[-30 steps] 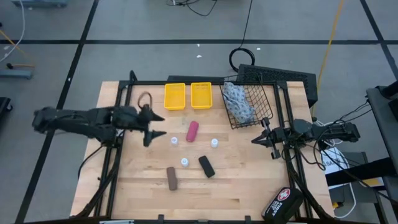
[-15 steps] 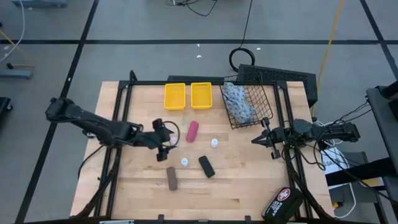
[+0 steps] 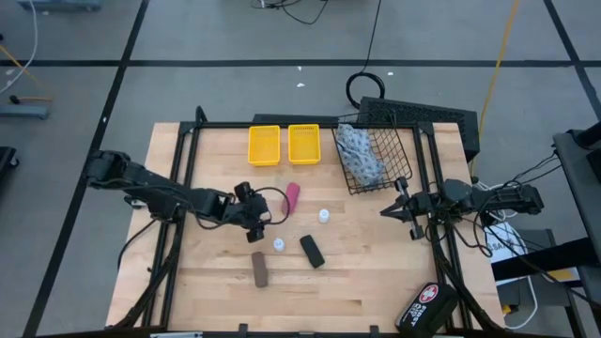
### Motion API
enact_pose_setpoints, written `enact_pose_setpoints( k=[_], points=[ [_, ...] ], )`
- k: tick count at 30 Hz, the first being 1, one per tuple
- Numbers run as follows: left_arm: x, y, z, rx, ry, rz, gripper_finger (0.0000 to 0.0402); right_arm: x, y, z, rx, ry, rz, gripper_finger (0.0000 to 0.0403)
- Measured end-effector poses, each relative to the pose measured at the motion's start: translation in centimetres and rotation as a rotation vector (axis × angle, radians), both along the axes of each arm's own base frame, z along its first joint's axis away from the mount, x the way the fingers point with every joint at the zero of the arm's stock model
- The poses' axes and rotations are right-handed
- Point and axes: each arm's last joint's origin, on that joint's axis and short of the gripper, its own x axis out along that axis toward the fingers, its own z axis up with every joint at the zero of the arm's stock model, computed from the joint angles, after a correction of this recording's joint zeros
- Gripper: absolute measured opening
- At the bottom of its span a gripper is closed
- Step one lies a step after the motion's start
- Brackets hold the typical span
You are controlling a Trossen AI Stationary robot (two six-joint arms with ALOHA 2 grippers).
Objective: Pick & Place Medicine items
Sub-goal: Put the top left pill bottle into the left yellow basket
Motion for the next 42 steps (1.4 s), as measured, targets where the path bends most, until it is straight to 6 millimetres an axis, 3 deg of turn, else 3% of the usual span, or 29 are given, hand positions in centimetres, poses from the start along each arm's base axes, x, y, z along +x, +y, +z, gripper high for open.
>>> enact_pose_setpoints(
  k=[7,32,42],
  points=[
    [0.4,0.7,-1.0,-0.049,0.047,0.029,0.0324,0.0,0.0,0.0,0.000,-0.001,0.000,0.0009],
    [0.0,1.1,-1.3,-0.113,0.101,0.030,0.0322,0.0,0.0,0.0,0.000,-0.001,-0.002,0.0008],
    [0.2,1.1,-1.2,-0.117,0.079,0.029,0.0233,0.0,0.0,0.0,0.000,-0.001,-0.002,0.0008]
  ],
)
